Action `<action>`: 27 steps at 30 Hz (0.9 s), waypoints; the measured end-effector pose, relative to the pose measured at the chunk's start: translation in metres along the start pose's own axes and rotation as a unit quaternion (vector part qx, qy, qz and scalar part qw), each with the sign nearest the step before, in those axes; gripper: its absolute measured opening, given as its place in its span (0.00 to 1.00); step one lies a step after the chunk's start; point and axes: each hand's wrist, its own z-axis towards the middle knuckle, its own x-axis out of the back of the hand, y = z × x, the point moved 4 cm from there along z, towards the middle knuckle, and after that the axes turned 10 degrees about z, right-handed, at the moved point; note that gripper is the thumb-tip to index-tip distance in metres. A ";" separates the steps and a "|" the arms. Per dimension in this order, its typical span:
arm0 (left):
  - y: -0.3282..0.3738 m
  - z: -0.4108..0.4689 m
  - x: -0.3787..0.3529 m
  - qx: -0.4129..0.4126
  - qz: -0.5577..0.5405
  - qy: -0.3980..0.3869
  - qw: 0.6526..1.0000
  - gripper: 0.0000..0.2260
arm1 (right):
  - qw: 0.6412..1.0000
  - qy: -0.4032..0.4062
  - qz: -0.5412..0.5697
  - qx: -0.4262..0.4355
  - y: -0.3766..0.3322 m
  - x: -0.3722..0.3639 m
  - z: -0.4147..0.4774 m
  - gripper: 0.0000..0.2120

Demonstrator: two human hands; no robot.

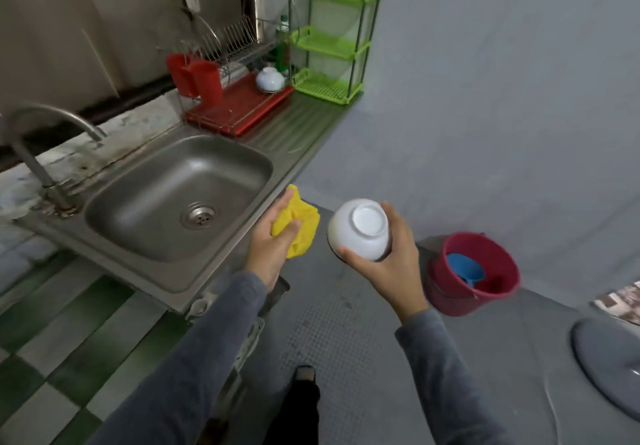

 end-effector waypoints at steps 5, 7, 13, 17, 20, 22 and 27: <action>-0.001 0.087 -0.024 -0.008 0.019 -0.012 1.000 0.23 | 1.000 0.007 -0.012 0.002 0.026 -0.005 0.083 0.47; 0.003 0.124 -0.033 -0.004 0.025 -0.010 1.000 0.23 | 1.000 0.005 -0.015 0.000 0.035 -0.008 0.121 0.47; 0.010 0.219 -0.049 -0.013 0.022 0.027 0.999 0.24 | 1.000 -0.010 -0.012 0.006 0.062 -0.020 0.223 0.43; 0.005 0.270 -0.054 -0.009 0.040 0.048 0.998 0.24 | 1.000 -0.019 0.012 0.019 0.079 -0.029 0.278 0.39; -0.003 0.313 -0.062 -0.010 0.040 0.068 0.997 0.24 | 0.999 -0.042 0.021 0.010 0.101 -0.037 0.327 0.39; -0.005 0.335 -0.067 -0.012 0.041 0.081 0.996 0.23 | 0.998 -0.058 0.026 0.013 0.113 -0.042 0.355 0.40; -0.009 0.393 -0.084 0.007 0.029 0.149 0.988 0.24 | 0.991 -0.131 0.033 0.021 0.146 -0.055 0.440 0.41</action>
